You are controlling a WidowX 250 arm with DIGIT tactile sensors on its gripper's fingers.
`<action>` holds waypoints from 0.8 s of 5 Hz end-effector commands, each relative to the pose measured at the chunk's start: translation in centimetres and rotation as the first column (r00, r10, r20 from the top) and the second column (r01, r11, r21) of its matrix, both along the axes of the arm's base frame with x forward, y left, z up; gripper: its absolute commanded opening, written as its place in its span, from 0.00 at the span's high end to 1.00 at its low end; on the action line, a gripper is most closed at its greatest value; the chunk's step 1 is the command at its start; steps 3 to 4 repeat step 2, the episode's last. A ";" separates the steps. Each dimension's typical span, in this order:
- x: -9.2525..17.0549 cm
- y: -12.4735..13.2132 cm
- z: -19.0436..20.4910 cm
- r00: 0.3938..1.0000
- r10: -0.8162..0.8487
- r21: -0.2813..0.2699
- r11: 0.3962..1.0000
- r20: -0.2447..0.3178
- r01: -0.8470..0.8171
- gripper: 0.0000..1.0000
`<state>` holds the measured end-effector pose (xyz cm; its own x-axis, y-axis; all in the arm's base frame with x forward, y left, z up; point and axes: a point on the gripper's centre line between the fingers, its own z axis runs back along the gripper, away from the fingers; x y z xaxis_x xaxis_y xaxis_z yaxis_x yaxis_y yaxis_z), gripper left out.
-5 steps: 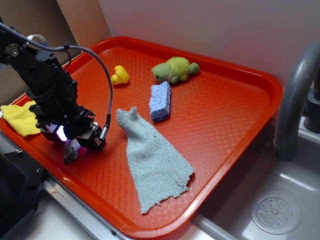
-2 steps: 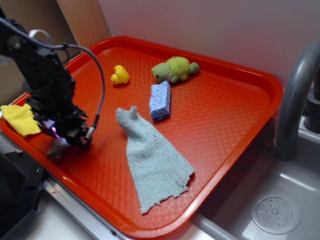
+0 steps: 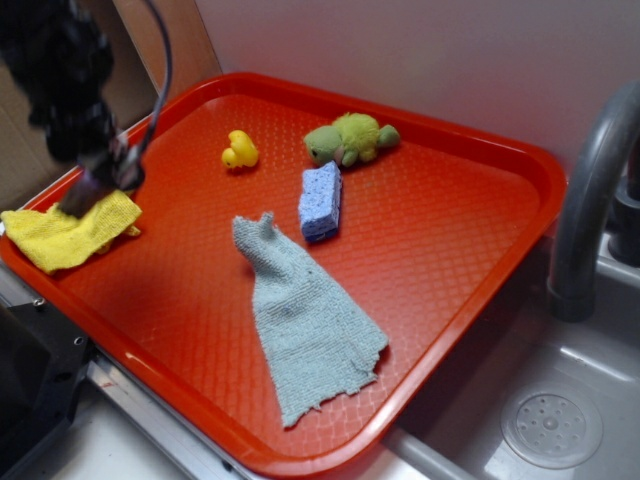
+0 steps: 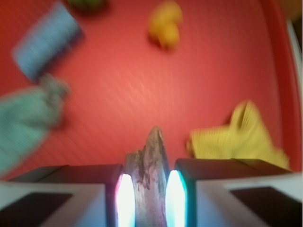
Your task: Grab the wood chip.
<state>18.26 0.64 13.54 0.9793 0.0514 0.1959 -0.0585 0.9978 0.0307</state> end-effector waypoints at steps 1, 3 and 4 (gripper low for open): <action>1.0 0.0 11.0 0.998 -0.059 -0.038 0.997 0.035 0.060 1.00; 0.5 -0.4 13.6 0.996 -0.091 -0.038 0.995 0.023 0.091 1.00; 0.5 -0.4 13.6 0.996 -0.091 -0.038 0.995 0.023 0.091 1.00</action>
